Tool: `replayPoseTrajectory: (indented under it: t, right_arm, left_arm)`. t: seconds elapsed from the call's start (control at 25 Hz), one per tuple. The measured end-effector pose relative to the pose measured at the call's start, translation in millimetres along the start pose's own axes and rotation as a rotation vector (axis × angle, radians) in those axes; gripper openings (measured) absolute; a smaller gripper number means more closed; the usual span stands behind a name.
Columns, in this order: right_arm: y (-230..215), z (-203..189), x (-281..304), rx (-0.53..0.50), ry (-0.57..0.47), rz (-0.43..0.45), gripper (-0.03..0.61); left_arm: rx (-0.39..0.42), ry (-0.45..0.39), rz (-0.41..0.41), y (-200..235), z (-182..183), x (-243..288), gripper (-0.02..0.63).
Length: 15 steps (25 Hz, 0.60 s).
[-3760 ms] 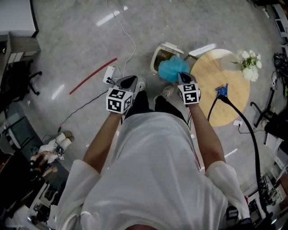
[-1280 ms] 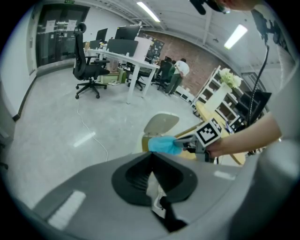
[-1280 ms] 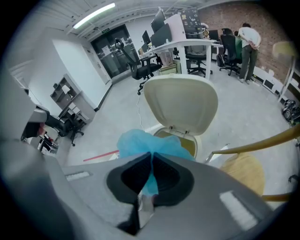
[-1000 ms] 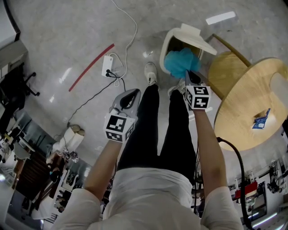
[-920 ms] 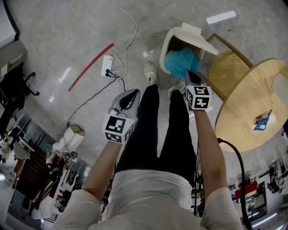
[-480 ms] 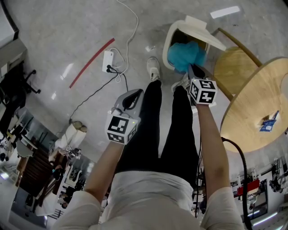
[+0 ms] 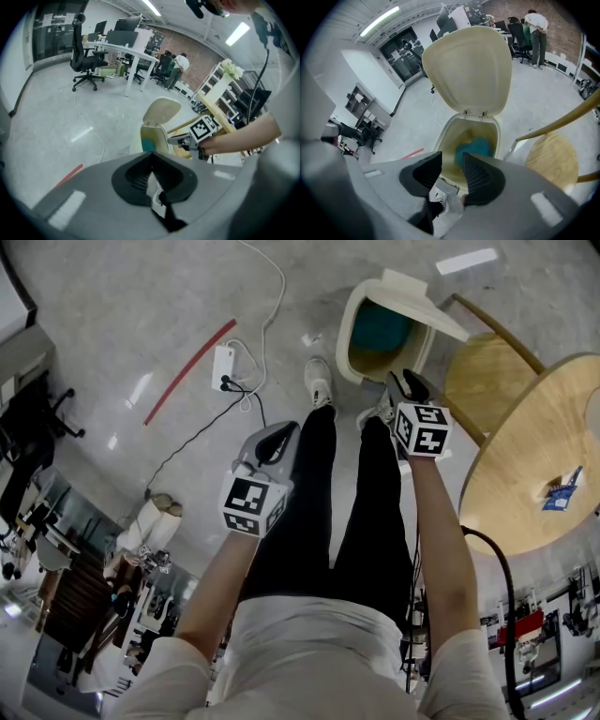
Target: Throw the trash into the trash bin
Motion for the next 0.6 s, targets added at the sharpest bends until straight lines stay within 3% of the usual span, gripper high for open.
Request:
replayPoseTrajectory:
  t: [0.6]
  right_arm:
    - [5,10,-28,-0.020,-0.020,-0.006,0.130]
  left_arm:
    - [0.018,-0.011,-0.015,-17,8,-2,0.003]
Point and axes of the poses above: the fingertips, and each gripper's own axes: x forward along the fingers, y to its left, z out of its top, the point moved 4 cm from there along -x, backward along the fingers, and after that the axes turned 7 degrees about -y, right-handed, at the moved point
